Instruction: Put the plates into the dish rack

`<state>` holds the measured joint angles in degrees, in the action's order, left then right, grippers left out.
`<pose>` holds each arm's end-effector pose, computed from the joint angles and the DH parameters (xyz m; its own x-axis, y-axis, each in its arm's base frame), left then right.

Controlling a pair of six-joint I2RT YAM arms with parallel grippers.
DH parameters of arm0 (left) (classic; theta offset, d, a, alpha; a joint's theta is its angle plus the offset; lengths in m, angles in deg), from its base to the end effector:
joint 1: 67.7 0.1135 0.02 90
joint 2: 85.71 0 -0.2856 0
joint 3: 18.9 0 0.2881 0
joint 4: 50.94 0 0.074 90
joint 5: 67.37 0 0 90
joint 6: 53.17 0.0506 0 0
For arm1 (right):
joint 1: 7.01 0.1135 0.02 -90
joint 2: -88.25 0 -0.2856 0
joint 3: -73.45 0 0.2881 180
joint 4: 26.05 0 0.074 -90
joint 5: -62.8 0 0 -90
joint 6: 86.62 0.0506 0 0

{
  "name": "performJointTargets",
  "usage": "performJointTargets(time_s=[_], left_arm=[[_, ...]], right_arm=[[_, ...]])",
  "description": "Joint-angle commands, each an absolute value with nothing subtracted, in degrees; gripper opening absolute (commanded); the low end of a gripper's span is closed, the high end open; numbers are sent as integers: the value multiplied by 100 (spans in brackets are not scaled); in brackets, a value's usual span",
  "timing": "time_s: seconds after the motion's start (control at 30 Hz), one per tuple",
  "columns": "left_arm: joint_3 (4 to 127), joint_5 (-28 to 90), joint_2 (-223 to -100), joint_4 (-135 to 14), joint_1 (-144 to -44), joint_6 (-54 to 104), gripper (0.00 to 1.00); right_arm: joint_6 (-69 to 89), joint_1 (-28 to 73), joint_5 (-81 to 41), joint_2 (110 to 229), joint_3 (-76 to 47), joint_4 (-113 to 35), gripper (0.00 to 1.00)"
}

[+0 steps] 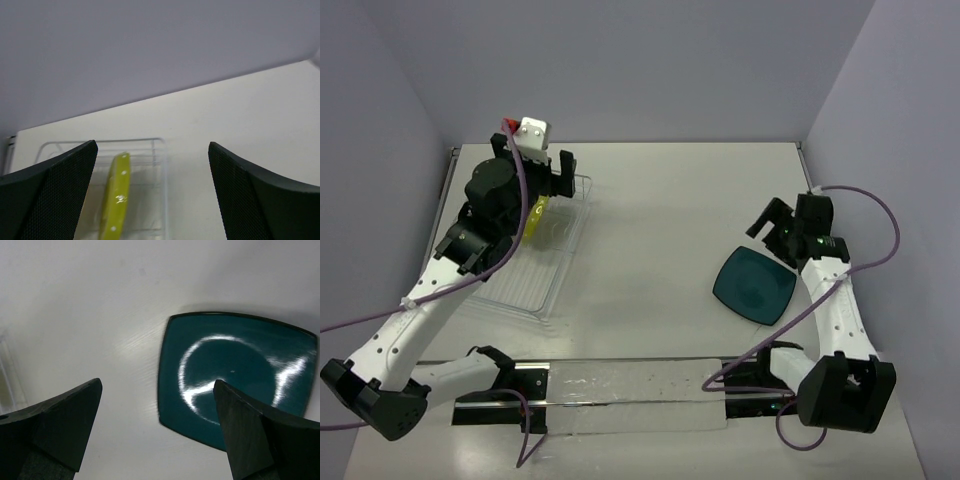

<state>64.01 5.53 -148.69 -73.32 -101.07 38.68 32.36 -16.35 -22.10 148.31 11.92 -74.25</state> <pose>0.2448 -0.1434 0.4609 -0.0266 0.0545 -0.9982 0.2814 0.9585 0.0448 0.2481 -0.0363 0.2778 -0.5793 0.5844 -0.5683 0.4369 0.8112 0.3887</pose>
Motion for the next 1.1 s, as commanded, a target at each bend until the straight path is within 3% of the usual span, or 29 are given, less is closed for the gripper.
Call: performJointTargets(time_s=[0.0,0.17,0.4,0.73,1.07], left_arm=[[6822,1171,-15420,-7212,-10258,2831,99],[7389,1938,-16456,-7163,-10538,2228,99],[7930,2564,-17740,-7265,-10877,1975,99],[8430,3616,-19427,-7579,-11303,1391,99],[7832,4268,-19952,-7043,-11475,775,99]], right_arm=[[3430,-2693,-1909,14766,1668,-7449,100],[3597,-3793,-1876,14781,2312,-7227,100],[3695,-4094,-1724,15256,2866,-6681,100],[3648,-3793,-1003,16076,3158,-5997,97],[4009,-2696,-713,16371,3263,-5688,96]])
